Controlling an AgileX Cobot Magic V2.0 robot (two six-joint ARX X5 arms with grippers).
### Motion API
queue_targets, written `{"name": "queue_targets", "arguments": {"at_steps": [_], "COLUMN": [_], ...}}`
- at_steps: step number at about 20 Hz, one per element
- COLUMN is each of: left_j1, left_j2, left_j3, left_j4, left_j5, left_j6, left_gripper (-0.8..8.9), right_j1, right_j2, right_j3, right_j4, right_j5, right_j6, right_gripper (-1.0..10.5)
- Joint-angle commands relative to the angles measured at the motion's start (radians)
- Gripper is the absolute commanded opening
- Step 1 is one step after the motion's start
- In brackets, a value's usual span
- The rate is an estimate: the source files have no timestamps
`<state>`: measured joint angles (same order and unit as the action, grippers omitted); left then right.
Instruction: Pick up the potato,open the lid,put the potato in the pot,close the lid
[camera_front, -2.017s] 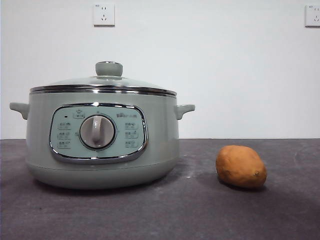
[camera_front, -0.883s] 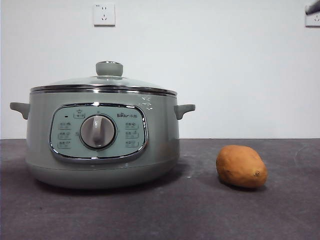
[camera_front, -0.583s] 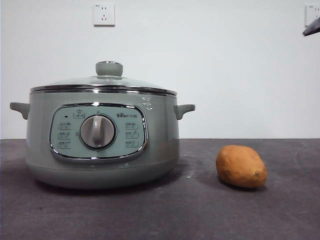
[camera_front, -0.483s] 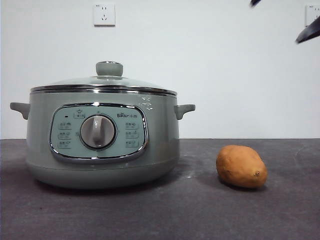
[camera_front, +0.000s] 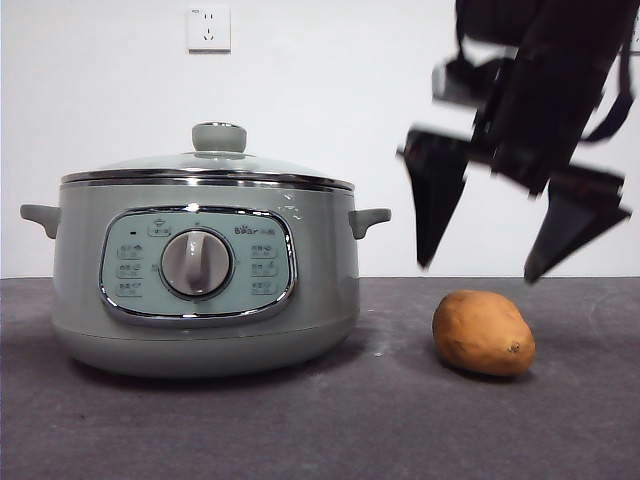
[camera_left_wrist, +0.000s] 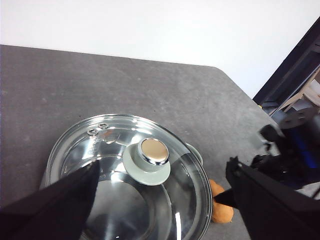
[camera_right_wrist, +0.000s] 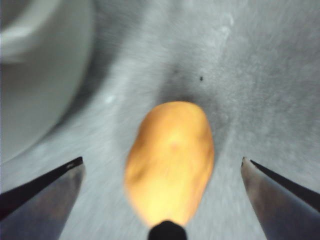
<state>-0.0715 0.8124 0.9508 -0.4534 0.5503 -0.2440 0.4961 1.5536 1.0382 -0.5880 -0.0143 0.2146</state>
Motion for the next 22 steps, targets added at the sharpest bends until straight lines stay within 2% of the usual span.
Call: {"name": "queue_targets", "arguments": {"at_steps": [1, 3, 4, 9, 15, 20, 22], "left_j1": [-0.002, -0.002, -0.002, -0.002, -0.002, -0.037, -0.088], "left_j2": [-0.001, -0.001, -0.001, -0.001, 0.004, 0.055, 0.102], "left_j3": [0.006, 0.006, 0.006, 0.006, 0.006, 0.006, 0.006], "left_j4": [0.010, 0.010, 0.010, 0.003, -0.030, -0.018, 0.019], "left_j5": [0.001, 0.001, 0.001, 0.001, 0.001, -0.004, -0.052], "left_j6": [0.013, 0.013, 0.013, 0.013, 0.014, 0.039, 0.039], "left_gripper": [4.27, 4.27, 4.27, 4.27, 4.27, 4.27, 4.27], "right_j1": [-0.002, -0.002, -0.002, -0.003, -0.003, -0.003, -0.003], "right_j2": [0.073, 0.111, 0.119, 0.120, 0.058, -0.155, -0.251], "right_j3": [0.001, 0.001, 0.001, 0.001, 0.001, 0.001, 0.001], "right_j4": [0.024, 0.031, 0.031, 0.033, 0.004, -0.148, -0.203], "right_j5": [0.015, 0.016, 0.019, 0.018, 0.013, 0.014, 0.017], "right_j6": [0.024, 0.041, 0.055, 0.055, 0.053, 0.018, 0.011], "right_gripper": [5.4, 5.3, 4.8, -0.2, -0.1, -0.1, -0.1]}}
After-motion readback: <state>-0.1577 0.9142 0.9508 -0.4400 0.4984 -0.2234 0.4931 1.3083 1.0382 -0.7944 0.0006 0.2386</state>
